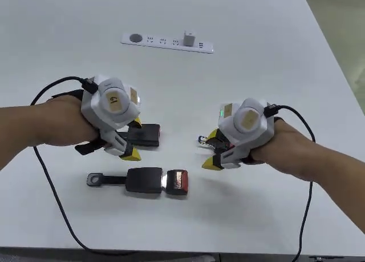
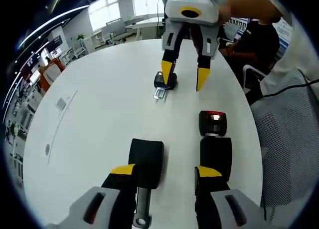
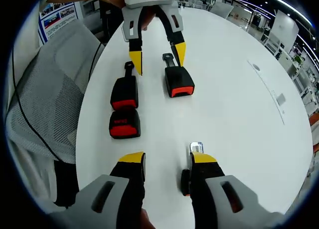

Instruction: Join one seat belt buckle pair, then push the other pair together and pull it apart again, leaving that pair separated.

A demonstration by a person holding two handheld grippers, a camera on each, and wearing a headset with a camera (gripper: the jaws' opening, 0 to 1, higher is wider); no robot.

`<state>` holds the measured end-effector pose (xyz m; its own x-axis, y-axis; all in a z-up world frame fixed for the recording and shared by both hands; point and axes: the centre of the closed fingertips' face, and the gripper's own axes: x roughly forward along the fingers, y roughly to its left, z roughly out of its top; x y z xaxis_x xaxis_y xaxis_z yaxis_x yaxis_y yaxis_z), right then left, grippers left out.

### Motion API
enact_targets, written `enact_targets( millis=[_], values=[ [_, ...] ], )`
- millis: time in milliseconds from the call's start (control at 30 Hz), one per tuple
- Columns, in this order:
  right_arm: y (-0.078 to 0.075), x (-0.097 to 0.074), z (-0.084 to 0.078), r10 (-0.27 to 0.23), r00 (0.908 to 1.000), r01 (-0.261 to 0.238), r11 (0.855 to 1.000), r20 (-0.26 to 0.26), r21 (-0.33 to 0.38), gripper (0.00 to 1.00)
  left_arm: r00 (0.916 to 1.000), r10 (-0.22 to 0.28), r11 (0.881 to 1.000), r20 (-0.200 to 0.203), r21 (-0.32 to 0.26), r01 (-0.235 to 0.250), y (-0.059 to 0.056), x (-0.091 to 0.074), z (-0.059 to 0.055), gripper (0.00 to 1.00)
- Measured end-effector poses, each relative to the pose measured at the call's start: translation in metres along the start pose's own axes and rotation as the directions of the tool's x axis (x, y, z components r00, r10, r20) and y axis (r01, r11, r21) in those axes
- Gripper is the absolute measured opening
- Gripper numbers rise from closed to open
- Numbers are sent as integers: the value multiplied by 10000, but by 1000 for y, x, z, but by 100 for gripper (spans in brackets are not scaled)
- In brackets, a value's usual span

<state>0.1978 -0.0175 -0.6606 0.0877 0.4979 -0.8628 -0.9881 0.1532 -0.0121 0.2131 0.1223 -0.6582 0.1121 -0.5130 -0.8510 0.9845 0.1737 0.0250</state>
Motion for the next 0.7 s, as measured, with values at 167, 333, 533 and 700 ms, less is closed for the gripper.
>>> enact_targets(
  millis=[167,333,533,700],
  values=[
    [-18,-7,-9,-192,9998,192,9998,-94,49,33,10000,42,10000,-85,10,-42,11,4,0,47],
    [-38,-10,-27,-391,9984,391,9992,-418,0,34,9999,82,10000,-138,10,-82,23,8,-1,48],
    [-43,-9,-39,-219,9976,224,9997,-661,62,34,9986,-73,9997,-518,221,84,31,19,-10,48],
    [-44,-3,-45,0,9969,7,10000,-781,87,34,9972,-302,9991,-678,265,320,29,23,-11,47]
  ],
)
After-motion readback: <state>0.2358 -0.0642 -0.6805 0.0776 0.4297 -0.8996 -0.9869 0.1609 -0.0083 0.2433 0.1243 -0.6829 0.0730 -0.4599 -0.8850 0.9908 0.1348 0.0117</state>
